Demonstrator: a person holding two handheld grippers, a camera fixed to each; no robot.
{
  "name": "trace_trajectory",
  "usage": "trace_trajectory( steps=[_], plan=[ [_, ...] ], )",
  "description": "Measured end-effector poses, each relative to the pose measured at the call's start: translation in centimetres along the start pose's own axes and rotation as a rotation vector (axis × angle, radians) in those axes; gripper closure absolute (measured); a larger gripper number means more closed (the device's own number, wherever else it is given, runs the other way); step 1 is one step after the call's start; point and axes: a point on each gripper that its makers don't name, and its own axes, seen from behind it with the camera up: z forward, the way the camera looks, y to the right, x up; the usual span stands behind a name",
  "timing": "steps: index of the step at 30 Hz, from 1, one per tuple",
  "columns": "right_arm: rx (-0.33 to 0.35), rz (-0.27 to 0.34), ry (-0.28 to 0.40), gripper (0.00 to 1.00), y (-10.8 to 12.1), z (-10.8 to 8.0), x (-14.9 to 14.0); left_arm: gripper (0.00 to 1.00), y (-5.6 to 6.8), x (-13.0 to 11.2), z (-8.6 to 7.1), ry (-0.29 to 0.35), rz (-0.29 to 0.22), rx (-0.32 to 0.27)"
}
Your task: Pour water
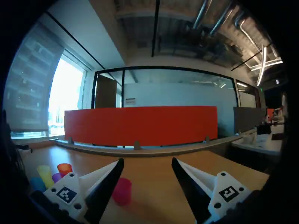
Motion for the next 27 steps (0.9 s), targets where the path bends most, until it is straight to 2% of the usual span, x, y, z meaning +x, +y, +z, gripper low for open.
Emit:
trace_trajectory(
  steps=[11, 27],
  plan=[
    [0.009, -0.023, -0.013, 0.01, 0.0, 0.2, -2.0, 0.1, 0.0, 0.0, 0.0, 0.0, 0.0, 0.0],
    [-0.004, 0.013, -0.036, 0.01, 1.2, 0.3, -4.6, 0.1, 0.1, 0.0, 0.0, 0.0, 0.0, 0.0]
  ],
)
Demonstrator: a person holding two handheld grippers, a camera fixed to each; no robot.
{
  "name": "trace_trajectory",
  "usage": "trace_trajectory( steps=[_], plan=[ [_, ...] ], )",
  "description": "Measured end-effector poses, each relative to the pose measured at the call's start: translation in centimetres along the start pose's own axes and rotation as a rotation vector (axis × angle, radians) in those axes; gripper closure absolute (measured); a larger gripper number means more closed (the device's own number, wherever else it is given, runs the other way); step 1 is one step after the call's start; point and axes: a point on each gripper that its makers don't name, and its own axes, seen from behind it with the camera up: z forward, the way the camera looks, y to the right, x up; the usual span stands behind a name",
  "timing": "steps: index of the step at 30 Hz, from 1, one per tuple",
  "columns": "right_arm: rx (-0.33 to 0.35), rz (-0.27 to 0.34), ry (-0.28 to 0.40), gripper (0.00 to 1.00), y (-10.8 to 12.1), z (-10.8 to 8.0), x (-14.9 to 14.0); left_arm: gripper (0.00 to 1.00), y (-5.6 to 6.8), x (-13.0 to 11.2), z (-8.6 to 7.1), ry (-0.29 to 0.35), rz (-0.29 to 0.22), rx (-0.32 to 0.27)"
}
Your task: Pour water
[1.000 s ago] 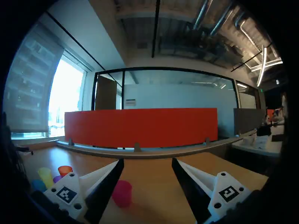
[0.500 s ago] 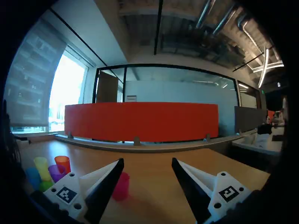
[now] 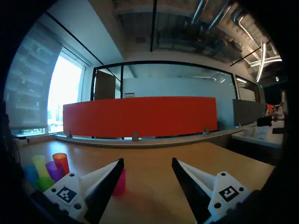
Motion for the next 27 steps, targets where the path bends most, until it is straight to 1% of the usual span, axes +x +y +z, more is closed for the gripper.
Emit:
trace_trajectory(
  steps=[9, 18, 22, 27],
  plan=[
    [0.004, 0.009, -0.013, 0.01, 0.0, -0.1, -0.6, 0.1, -0.1, 0.0, -0.1, 0.0, 0.0, 0.0],
    [0.005, -0.016, -0.037, 0.01, -0.5, -0.2, -1.1, 0.1, -0.1, 0.0, -0.1, 0.0, 0.0, 0.0],
    [0.001, -0.031, -0.037, 0.01, -0.6, -0.2, -1.2, 0.1, 0.0, 0.0, 0.0, 0.0, 0.0, 0.0],
    [0.002, -0.034, -0.037, 0.01, -0.8, -0.3, -1.2, 0.1, 0.0, 0.0, 0.0, 0.0, 0.0, 0.0]
  ],
)
